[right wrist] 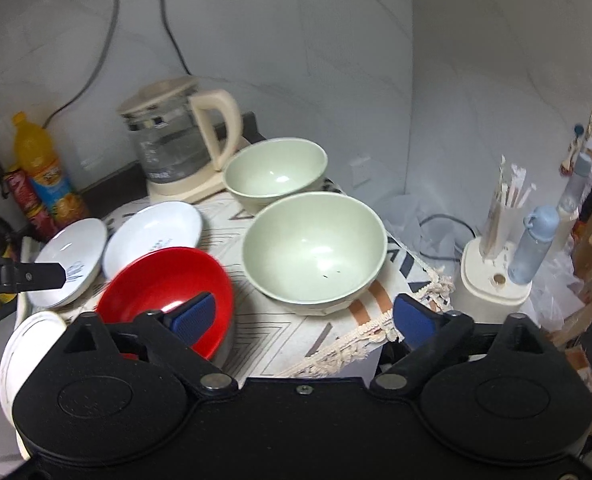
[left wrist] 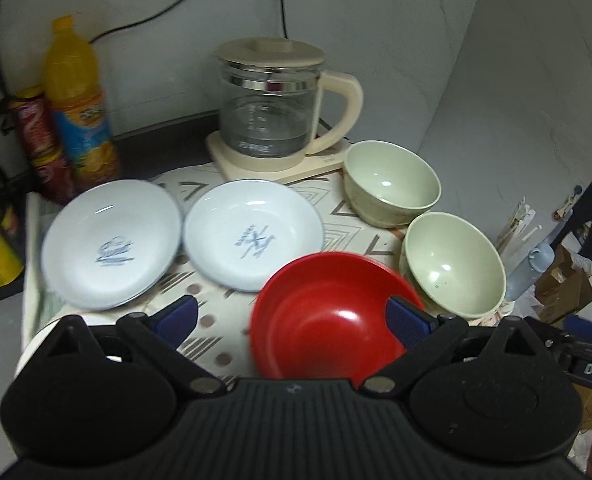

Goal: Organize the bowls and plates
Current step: 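Move both tools forward toward the rim of the large pale green bowl, then close both grippers side by side on the large green bowl's rim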

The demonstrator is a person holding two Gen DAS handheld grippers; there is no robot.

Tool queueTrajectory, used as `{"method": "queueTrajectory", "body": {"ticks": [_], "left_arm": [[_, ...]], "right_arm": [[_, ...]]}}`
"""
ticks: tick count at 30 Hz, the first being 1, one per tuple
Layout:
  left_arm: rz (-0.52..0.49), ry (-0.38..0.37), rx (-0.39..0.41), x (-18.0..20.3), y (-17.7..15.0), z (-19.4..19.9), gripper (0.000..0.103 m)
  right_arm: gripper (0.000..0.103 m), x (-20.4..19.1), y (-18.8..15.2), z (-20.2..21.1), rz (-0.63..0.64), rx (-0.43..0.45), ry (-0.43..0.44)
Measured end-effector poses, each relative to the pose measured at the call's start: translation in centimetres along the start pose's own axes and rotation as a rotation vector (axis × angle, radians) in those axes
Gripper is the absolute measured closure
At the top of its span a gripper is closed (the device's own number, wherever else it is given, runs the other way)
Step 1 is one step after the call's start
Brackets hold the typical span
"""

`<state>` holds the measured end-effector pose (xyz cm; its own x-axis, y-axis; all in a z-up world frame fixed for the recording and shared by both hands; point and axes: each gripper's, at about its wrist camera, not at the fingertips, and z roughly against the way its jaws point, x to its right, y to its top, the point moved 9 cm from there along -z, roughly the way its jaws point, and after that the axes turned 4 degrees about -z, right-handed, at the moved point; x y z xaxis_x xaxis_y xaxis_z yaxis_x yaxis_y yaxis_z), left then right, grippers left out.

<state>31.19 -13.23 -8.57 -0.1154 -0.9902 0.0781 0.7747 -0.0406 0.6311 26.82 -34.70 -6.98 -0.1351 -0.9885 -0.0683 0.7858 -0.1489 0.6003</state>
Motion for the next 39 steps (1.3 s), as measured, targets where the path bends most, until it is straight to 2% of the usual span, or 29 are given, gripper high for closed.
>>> {"method": "queueTrajectory", "body": {"ticks": [5, 6, 12, 14, 16, 19, 26, 29, 37, 39], "left_arm": [[-0.033, -0.038, -0.025, 1.6, 1.9, -2.7, 0.005], [-0.041, -0.044, -0.031, 1.9, 2.3, -3.3, 0.008], [-0.099, -0.102, -0.056, 4.3, 4.3, -6.5, 0.012], [-0.111, -0.122, -0.076, 5.1, 4.6, -7.7, 0.016], [-0.122, -0.139, -0.101, 5.8, 4.8, -8.9, 0.027], [-0.143, -0.163, -0.141, 7.0, 5.1, -10.8, 0.034], [-0.189, -0.212, -0.208, 9.5, 5.4, -14.4, 0.042], [-0.202, -0.225, -0.249, 10.4, 5.2, -16.2, 0.052], [-0.213, -0.247, -0.325, 11.5, 4.6, -19.5, 0.066], [-0.216, -0.251, -0.353, 11.7, 4.2, -20.3, 0.073]], "right_arm": [[0.022, 1.3, 0.6, -2.0, -0.056, -0.03, -0.013], [0.023, 1.5, 0.7, -2.4, -0.063, -0.037, -0.017], [0.039, 2.9, 1.4, -5.1, -0.12, -0.088, -0.039], [0.045, 3.4, 1.5, -5.9, -0.143, -0.104, -0.046], [0.049, 3.7, 1.5, -6.6, -0.163, -0.123, -0.045], [0.057, 4.2, 1.3, -7.7, -0.184, -0.152, -0.055], [0.06, 5.6, 1.1, -9.8, -0.231, -0.199, -0.087], [0.06, 6.1, 1.0, -10.6, -0.247, -0.217, -0.098], [0.067, 6.6, 1.0, -12.9, -0.262, -0.263, -0.109], [0.072, 6.8, 0.7, -13.6, -0.272, -0.278, -0.116]]}}
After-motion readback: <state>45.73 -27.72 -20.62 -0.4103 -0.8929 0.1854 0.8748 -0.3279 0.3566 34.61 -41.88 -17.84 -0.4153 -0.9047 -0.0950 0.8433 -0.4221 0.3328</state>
